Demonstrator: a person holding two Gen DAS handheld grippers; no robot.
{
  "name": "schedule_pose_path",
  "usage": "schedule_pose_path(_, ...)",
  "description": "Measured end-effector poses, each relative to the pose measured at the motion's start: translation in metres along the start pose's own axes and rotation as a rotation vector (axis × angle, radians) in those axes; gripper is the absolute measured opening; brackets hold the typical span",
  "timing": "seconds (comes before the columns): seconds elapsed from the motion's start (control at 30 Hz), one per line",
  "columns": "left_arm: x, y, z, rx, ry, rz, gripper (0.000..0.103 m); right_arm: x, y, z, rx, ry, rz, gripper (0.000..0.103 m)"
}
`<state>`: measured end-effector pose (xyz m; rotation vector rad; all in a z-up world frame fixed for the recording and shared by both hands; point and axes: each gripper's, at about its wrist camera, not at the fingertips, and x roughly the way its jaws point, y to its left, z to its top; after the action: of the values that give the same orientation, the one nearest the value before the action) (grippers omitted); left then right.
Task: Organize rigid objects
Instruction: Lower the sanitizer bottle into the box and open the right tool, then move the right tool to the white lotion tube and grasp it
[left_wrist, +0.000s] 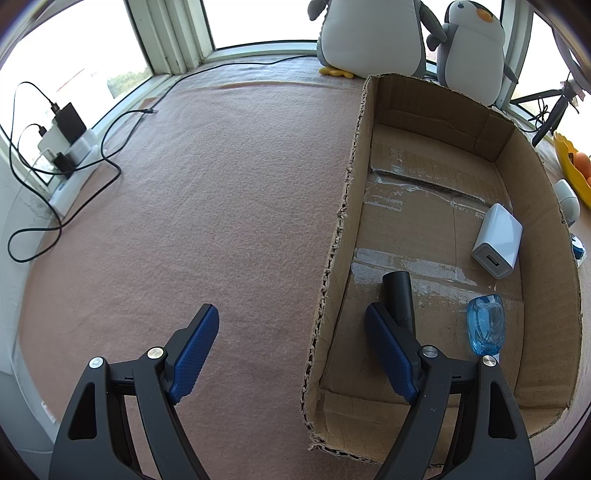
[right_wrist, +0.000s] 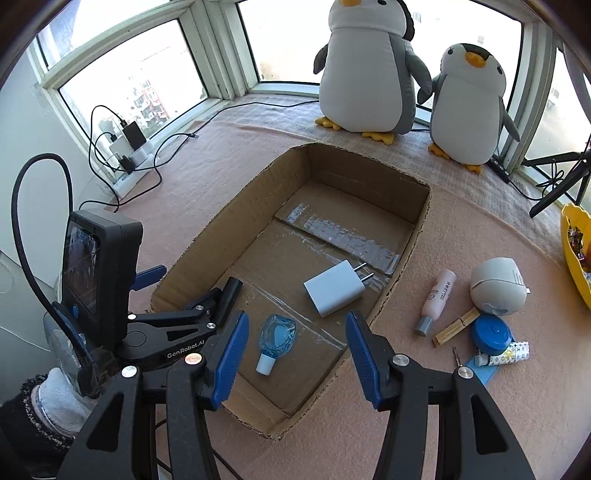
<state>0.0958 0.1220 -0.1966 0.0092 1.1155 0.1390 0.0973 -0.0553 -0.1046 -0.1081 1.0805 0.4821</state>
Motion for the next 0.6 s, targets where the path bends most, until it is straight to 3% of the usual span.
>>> schedule_pose_path(0.33, 0.000, 0.000, 0.000, -0.001, 0.000, 0.000, 0.083, -0.021, -0.076, 0.003, 0.175, -0.025, -0.059, 0.051)
schedule_pose_path(0.6, 0.000, 0.000, 0.000, -0.001, 0.000, 0.000, 0.083, -0.007, -0.127, 0.007, 0.341, 0.013, -0.001, 0.051)
